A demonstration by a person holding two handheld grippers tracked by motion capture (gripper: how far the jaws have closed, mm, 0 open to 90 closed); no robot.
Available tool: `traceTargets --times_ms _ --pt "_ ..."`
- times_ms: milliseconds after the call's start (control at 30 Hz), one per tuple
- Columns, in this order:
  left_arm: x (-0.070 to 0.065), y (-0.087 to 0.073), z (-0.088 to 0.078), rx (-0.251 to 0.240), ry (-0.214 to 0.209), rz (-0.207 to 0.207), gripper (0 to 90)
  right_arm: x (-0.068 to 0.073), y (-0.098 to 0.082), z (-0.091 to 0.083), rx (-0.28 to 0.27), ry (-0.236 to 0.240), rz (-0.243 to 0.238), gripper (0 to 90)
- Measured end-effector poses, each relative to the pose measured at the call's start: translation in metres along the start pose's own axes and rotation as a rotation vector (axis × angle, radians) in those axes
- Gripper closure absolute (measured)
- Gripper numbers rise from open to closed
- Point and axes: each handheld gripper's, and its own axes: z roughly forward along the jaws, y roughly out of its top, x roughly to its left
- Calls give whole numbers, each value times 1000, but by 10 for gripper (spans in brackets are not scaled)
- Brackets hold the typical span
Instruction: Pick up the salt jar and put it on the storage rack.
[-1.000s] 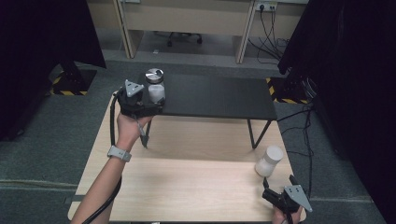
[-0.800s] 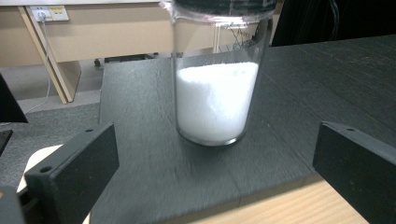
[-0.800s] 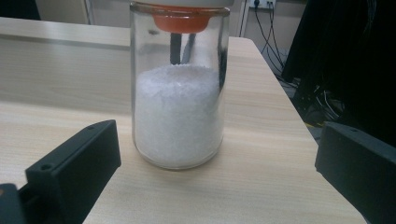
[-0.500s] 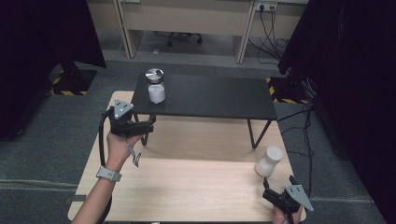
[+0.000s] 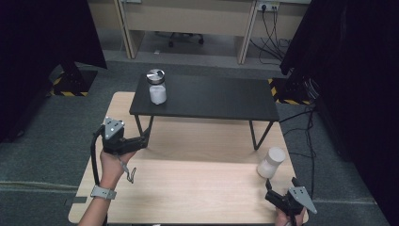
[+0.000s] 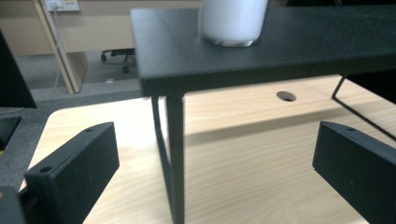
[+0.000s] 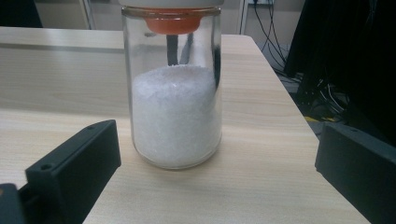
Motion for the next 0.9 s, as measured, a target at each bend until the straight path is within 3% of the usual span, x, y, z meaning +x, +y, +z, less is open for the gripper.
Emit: traceTargets --times_ms 100,400,500,900 --pt "1 -8 -3 26 27 -12 0 0 0 0 1 3 -3 3" --pt "17 -42 -11 52 44 -53 0 0 -1 -1 -2 3 -3 2" --pt "20 -49 -13 72 70 -61 0 -1 -2 -1 -8 4 0 3" --pt "39 -80 -16 109 92 -100 0 1 2 0 17 3 -22 3"
